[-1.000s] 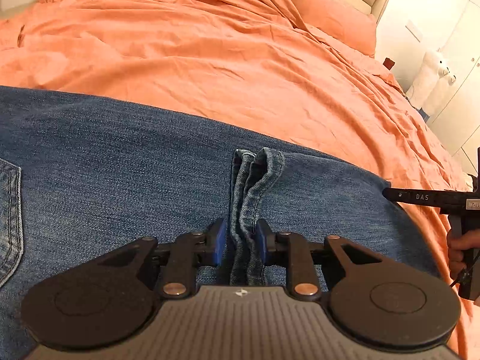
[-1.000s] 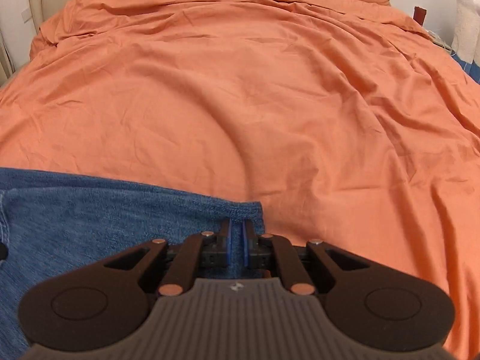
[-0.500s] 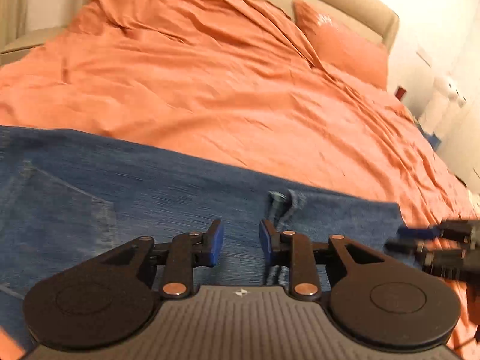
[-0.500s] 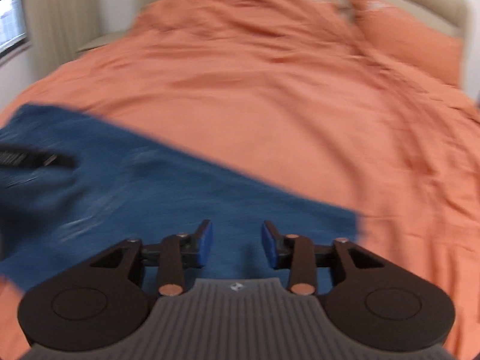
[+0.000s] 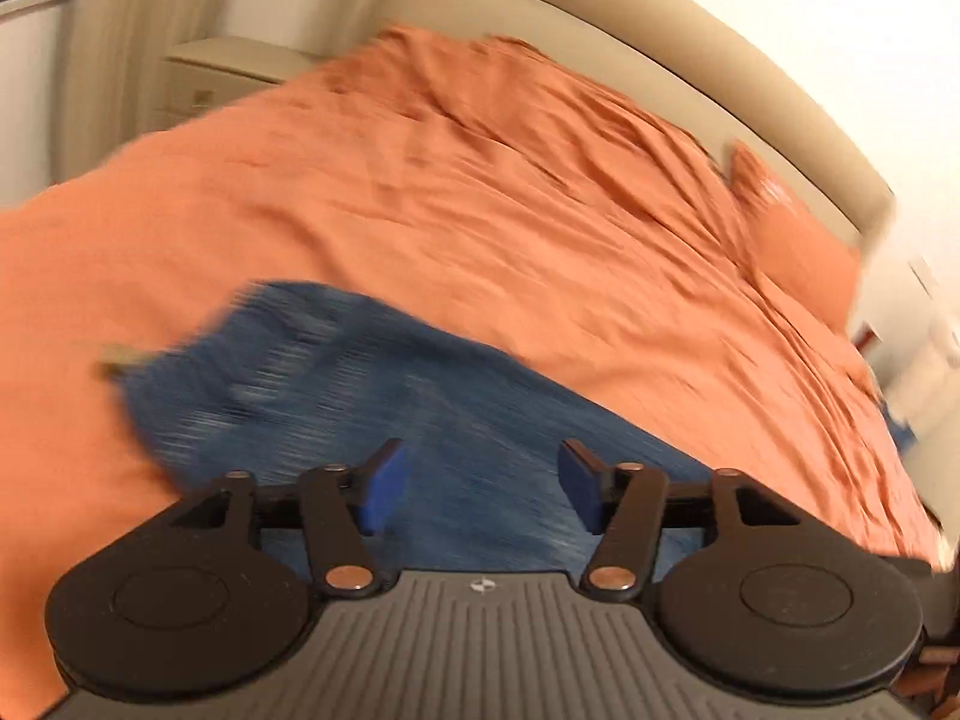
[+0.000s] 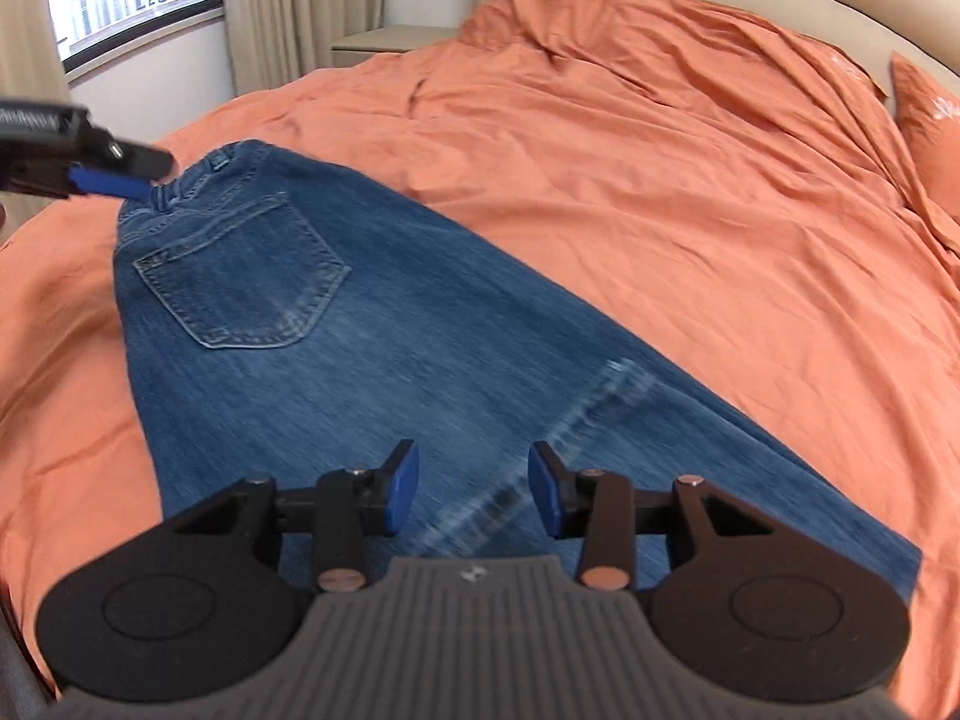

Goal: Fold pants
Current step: 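Grasp the waistband by the beige drawstring with the left tool, then lift the waistband and fold it over onto the jeans with the left tool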

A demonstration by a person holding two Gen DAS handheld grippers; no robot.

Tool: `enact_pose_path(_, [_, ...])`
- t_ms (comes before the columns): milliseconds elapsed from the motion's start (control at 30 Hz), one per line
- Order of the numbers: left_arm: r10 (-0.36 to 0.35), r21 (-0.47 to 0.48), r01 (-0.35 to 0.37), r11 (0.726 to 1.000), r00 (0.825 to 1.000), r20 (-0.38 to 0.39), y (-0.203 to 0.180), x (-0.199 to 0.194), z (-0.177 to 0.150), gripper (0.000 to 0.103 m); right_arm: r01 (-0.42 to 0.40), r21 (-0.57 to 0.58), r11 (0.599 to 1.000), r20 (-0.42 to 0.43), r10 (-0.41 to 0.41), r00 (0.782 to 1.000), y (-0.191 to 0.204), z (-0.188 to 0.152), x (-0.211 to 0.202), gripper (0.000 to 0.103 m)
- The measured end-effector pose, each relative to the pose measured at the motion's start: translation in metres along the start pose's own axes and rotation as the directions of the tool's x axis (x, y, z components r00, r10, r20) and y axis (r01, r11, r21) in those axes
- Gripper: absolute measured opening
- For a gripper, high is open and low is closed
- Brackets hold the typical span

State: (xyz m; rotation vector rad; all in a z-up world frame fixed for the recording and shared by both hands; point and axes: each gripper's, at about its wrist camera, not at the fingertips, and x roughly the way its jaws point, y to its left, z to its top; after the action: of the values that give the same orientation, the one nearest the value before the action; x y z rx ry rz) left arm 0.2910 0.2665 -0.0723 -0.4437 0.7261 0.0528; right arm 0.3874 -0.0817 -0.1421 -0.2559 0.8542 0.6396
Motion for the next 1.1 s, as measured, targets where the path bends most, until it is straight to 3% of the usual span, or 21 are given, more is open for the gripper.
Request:
enact_pose_path(100, [0.100, -0.083, -0.097, 0.992, 0.994, 0.040, 0.048, -0.011, 0.005, 0.074, -0.014, 0.005, 1.000, -0.014, 0.014, 1.000, 0.008, 0.004, 0.008, 0.037])
enact_pose_path(200, [0.118, -0.234, -0.103, 0.967, 0.992, 0.049, 0.095, -0.011, 0.003, 0.075, -0.011, 0.001, 1.000, -0.045, 0.011, 0.999, 0.015, 0.005, 0.020, 0.037])
enact_pose_path(300, [0.068, -0.334, -0.047, 0.941, 0.996, 0.051, 0.126, -0.001, -0.003, 0.077, 0.005, 0.003, 1.000, -0.084, -0.005, 0.996, 0.017, 0.004, 0.033, 0.037])
enact_pose_path(467, [-0.034, -0.512, 0.047, 0.858, 0.999, 0.033, 0.152, 0.038, -0.021, 0.077, 0.005, 0.005, 1.000, -0.131, -0.004, 0.991, 0.018, -0.006, 0.046, 0.037])
enact_pose_path(567, [-0.039, -0.562, 0.054, 0.825, 0.999, 0.038, 0.156, 0.059, -0.032, 0.067, 0.004, 0.004, 1.000, -0.148, -0.003, 0.989, 0.018, -0.011, 0.052, 0.037])
enact_pose_path(667, [-0.019, -0.614, 0.051, 0.788, 0.998, 0.058, 0.154, 0.073, -0.039, 0.047, -0.001, 0.029, 1.000, -0.158, 0.005, 0.987, 0.016, -0.015, 0.059, 0.037])
enact_pose_path(767, [0.049, -0.653, -0.004, 0.758, 0.997, 0.051, 0.148, 0.073, -0.037, 0.037, 0.005, 0.037, 0.999, -0.162, 0.001, 0.987, 0.016, -0.014, 0.060, 0.037])
enact_pose_path(800, [0.080, -0.644, -0.030, 0.764, 0.996, 0.048, 0.141, 0.071, -0.034, 0.033, 0.011, 0.030, 0.999, -0.159, -0.006, 0.987, 0.018, -0.012, 0.057, 0.037])
enact_pose_path(900, [0.161, -0.567, -0.090, 0.819, 0.984, 0.076, 0.111, 0.055, -0.021, 0.027, 0.014, 0.014, 1.000, -0.117, -0.012, 0.993, 0.023, -0.010, 0.036, 0.037])
enact_pose_path(1000, [0.184, -0.474, -0.093, 0.876, 0.972, 0.149, 0.071, 0.031, -0.007, 0.025, 0.021, 0.045, 0.999, -0.072, -0.018, 0.997, 0.021, -0.014, 0.009, 0.037])
enact_pose_path(1100, [0.172, -0.314, -0.098, 0.944, 0.961, 0.218, 0.016, 0.007, 0.004, 0.025, 0.043, 0.103, 0.994, -0.048, -0.038, 0.998, 0.012, -0.021, -0.017, 0.037])
